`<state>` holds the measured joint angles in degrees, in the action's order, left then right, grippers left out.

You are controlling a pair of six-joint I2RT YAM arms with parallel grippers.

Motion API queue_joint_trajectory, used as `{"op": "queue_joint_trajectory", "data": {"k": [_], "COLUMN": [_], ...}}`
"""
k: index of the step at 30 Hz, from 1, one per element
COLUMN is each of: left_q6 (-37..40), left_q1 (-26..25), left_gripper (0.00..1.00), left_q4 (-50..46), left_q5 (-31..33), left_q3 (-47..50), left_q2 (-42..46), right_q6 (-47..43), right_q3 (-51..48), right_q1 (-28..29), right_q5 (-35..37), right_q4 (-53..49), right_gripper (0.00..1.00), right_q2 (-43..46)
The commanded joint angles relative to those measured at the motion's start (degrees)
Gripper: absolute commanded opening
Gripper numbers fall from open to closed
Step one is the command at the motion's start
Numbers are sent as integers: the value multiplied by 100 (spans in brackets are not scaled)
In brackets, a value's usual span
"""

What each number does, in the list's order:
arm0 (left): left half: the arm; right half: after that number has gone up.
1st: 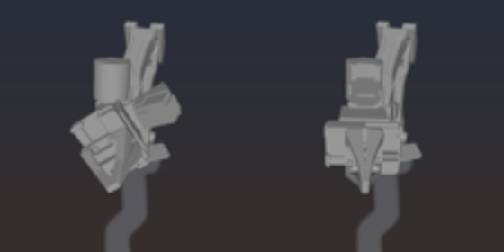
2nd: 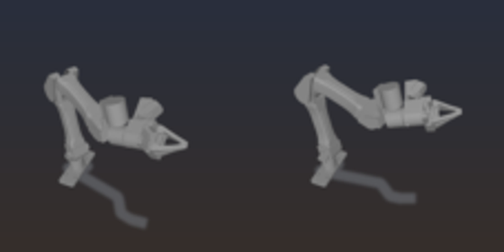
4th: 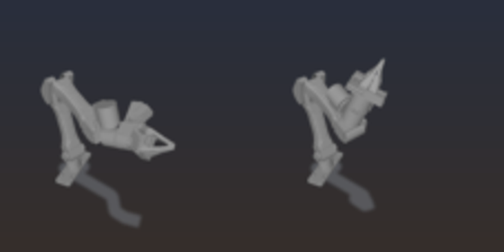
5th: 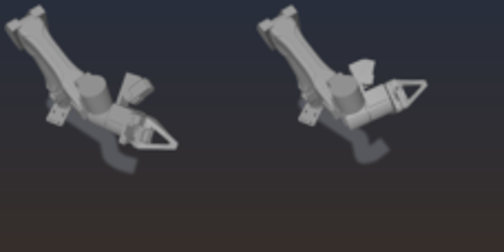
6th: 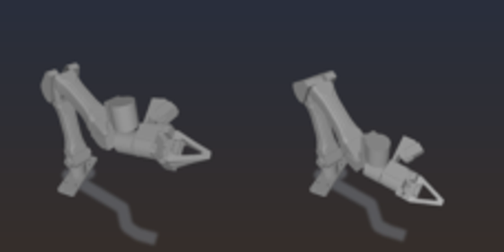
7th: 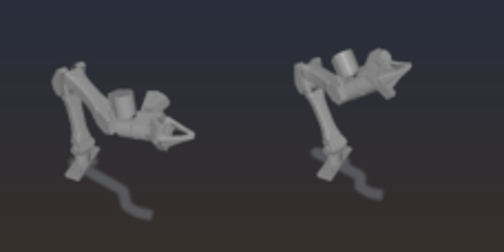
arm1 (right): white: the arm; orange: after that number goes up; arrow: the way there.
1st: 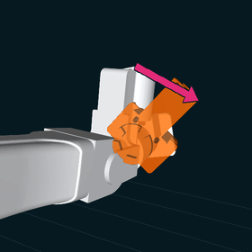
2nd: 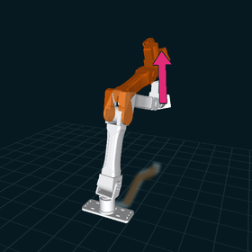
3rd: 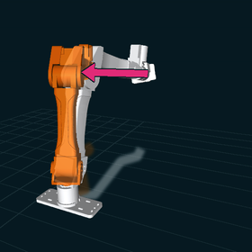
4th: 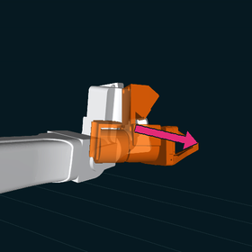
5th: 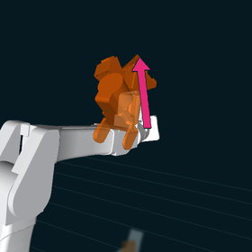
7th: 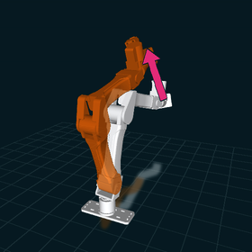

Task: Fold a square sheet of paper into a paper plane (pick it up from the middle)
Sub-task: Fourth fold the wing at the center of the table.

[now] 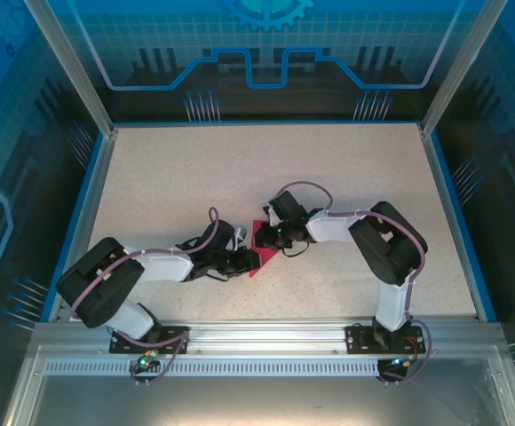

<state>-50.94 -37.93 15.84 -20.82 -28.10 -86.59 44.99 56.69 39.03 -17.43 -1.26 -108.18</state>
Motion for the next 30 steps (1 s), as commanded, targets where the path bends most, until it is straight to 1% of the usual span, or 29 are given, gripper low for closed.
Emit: {"op": "queue_joint_trajectory", "data": {"k": [1, 8, 16, 22, 30], "left_q6": [-57, -48, 0, 2, -22], "left_q1": [-59, -91, -96, -111, -154], "left_gripper": [20, 12, 6, 4, 0], "left_q4": [-141, -194, -414, -546, -868], "left_q5": [-186, -127, 51, 137, 148], "left_q3": [100, 121, 129, 151, 471], "left_q2": [-15, -43, -163, -262, -55], "right_q6": [-50, -117, -81, -28, 71], "right_q3": [-143, -272, -410, -470, -500], "right_q1": [17, 68, 154, 134, 54], "right_q5": [-175, -425, -526, -205, 77], "right_q4": [-79, -24, 84, 12, -16], "right_gripper": [11, 11, 10, 10, 9], "right_q2": [258, 367, 283, 214, 74]}}
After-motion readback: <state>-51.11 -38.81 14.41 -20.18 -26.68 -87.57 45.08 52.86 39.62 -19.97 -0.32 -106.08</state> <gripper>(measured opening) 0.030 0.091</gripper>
